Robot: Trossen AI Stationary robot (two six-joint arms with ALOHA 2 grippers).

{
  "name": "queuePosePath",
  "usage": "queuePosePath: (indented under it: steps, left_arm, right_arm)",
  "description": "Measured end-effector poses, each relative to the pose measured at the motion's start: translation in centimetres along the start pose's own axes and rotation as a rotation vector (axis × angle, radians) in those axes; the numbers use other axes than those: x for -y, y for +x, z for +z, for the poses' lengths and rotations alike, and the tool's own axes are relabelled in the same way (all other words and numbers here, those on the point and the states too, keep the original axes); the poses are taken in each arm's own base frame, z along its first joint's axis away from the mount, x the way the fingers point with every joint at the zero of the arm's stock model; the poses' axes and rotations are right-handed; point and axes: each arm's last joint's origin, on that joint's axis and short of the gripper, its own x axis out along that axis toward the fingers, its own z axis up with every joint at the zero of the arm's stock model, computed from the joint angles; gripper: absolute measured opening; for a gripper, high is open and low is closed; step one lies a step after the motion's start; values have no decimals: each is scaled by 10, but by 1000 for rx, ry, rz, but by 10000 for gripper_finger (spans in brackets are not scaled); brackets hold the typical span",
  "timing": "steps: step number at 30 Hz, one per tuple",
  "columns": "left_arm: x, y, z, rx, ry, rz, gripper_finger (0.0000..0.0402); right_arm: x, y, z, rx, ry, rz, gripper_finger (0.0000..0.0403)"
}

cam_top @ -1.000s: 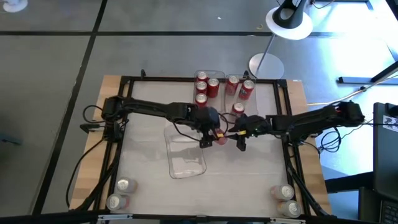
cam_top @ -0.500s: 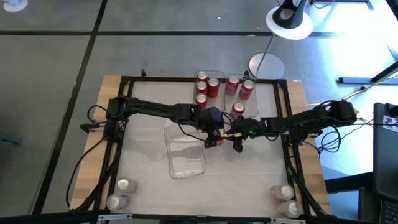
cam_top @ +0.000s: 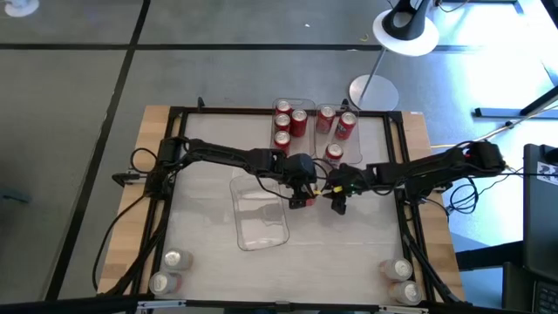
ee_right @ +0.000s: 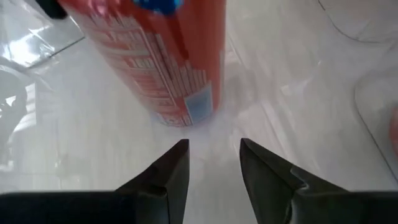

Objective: Sort soda cans
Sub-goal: Put the red soda can into the top right transparent bin

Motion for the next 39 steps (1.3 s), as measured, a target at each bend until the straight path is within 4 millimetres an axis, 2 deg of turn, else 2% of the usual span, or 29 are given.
queuePosePath:
  steps: [9,16,20,25,31,34,36,39]
  left_arm:
    - [1,0,2,21,-16,5,296]
    - [5,-2,4,29,-13,-1,353]
    - [6,-10,10,21,17,-3,369]
    - [9,-42,22,51,25,-7,371]
    - [14,-92,25,49,39,79,372]
    - [17,-115,21,18,50,137,372]
    - [19,-124,17,-13,50,164,372]
    - [25,-127,10,-34,60,191,372]
  right_arm:
    - [-2,-5,7,30,1,5,140]
    - [-2,-14,10,73,6,-9,140]
    - [-2,-23,13,117,38,-1,150]
    - [-7,-44,30,201,90,30,213]
    - [-14,-63,53,296,97,35,333]
    - [-14,-65,56,322,86,9,383]
    - [-14,-65,58,333,85,14,395]
    - [-15,-66,60,365,99,18,383]
